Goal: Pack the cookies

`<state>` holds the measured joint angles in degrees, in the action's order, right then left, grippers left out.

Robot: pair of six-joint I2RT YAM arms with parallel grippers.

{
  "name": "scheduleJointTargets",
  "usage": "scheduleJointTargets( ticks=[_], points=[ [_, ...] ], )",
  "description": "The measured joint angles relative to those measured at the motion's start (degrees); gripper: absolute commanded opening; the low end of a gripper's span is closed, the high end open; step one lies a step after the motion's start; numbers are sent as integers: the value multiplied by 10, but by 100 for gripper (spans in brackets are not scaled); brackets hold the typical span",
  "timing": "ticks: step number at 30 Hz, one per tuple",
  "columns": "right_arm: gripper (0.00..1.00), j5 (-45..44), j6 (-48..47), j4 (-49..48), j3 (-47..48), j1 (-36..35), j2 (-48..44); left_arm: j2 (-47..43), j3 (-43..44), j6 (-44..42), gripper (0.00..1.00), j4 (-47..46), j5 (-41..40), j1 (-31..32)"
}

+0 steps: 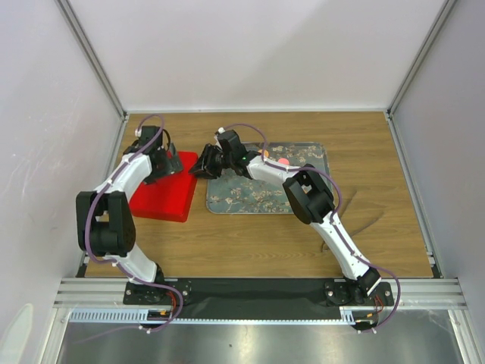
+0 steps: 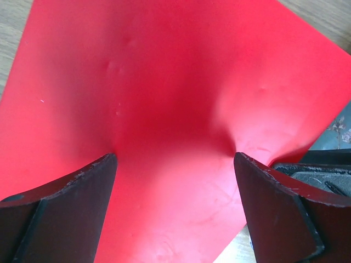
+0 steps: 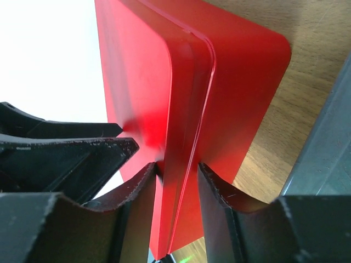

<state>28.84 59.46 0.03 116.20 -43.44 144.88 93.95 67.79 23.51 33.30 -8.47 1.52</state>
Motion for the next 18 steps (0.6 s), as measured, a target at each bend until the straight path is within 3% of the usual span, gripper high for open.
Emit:
scheduleJointTargets(
  ticks=[18],
  points=[
    [22, -8, -9, 19, 2, -1, -2, -15, -25, 29, 93, -17, -19, 27]
  ],
)
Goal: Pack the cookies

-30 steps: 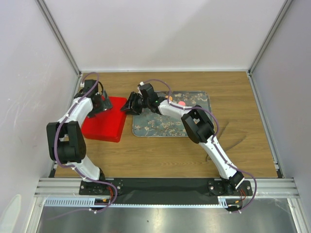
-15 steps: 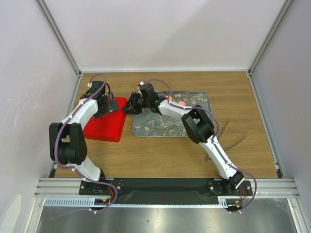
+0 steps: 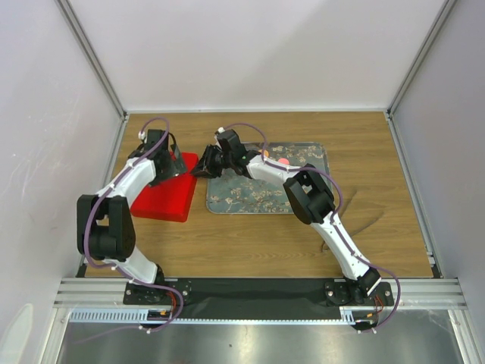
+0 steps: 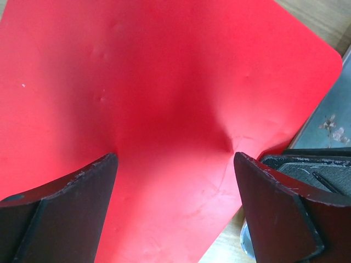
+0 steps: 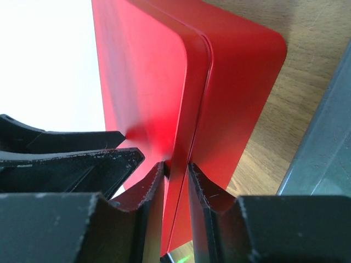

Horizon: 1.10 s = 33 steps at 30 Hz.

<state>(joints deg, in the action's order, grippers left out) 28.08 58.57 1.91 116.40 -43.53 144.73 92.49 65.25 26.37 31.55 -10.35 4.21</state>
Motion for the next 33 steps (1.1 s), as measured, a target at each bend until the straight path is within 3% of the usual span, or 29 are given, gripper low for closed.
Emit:
scheduleJointTargets(
  ticks=[4, 9, 15, 33],
  points=[
    [20, -11, -7, 9, 1, -3, -4, -20, -29, 19, 93, -20, -13, 7],
    [36, -22, -17, 19, 3, -5, -7, -38, -56, 41, 93, -46, -22, 8],
    [48, -47, -42, 29, -11, -9, -19, -64, -91, 76, 93, -79, -37, 9],
    [60, -14, -125, 18, -240, -59, -158, -70, -90, 136, 93, -57, -47, 13]
  ],
)
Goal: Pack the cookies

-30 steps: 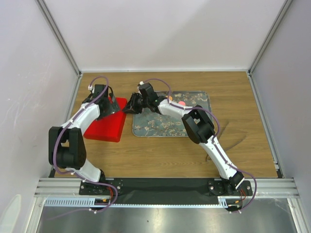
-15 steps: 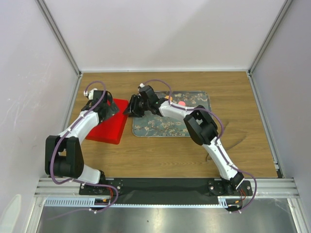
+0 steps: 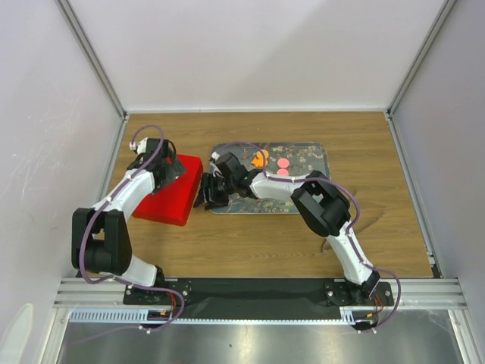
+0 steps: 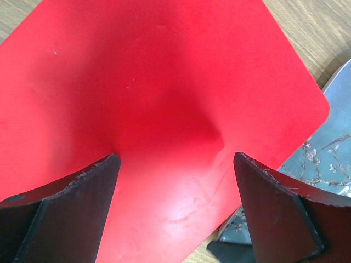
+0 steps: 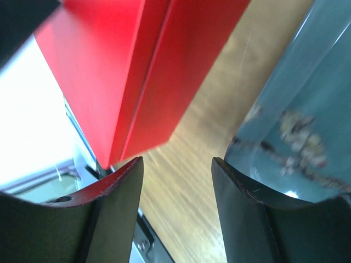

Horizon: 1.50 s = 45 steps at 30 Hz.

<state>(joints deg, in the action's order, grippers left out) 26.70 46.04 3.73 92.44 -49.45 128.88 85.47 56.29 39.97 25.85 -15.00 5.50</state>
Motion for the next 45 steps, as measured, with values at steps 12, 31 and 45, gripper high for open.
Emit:
scheduleJointTargets(
  ticks=[12, 31, 45],
  points=[
    [61, 7, -1, -28, -54, -15, -54, 12, 17, 1, 92, 19, -1, 0],
    [58, -13, -12, 7, 81, -73, 26, 19, 31, -26, 92, 38, 9, 0],
    [39, -54, -13, 105, 135, -87, 43, 19, 35, -35, 93, 51, 20, -2]
  ],
)
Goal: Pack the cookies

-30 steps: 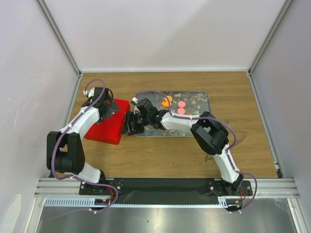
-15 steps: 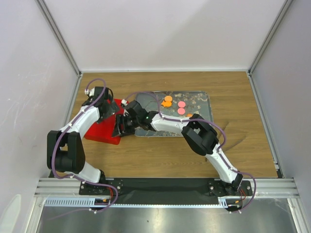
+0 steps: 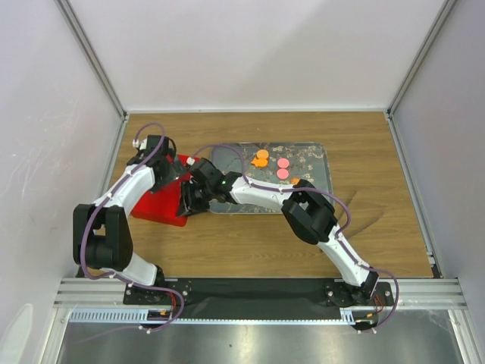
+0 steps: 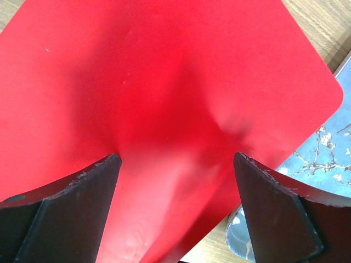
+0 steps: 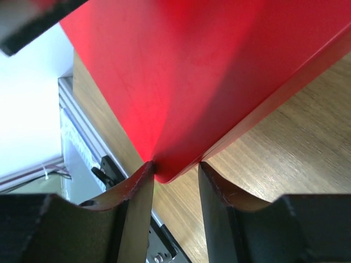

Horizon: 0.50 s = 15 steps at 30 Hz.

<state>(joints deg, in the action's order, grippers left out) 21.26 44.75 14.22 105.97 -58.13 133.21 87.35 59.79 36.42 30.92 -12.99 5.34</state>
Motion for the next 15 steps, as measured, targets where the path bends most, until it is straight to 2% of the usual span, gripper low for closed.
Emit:
scheduleJointTargets(
  ticks=[6, 15],
  points=[
    [35, -20, -6, 49, 35, -5, 11, 0, 0, 0, 93, 7, 2, -2],
    [35, -37, -11, 69, 47, -9, 12, 0, 0, 0, 92, 11, 2, -2]
  ],
)
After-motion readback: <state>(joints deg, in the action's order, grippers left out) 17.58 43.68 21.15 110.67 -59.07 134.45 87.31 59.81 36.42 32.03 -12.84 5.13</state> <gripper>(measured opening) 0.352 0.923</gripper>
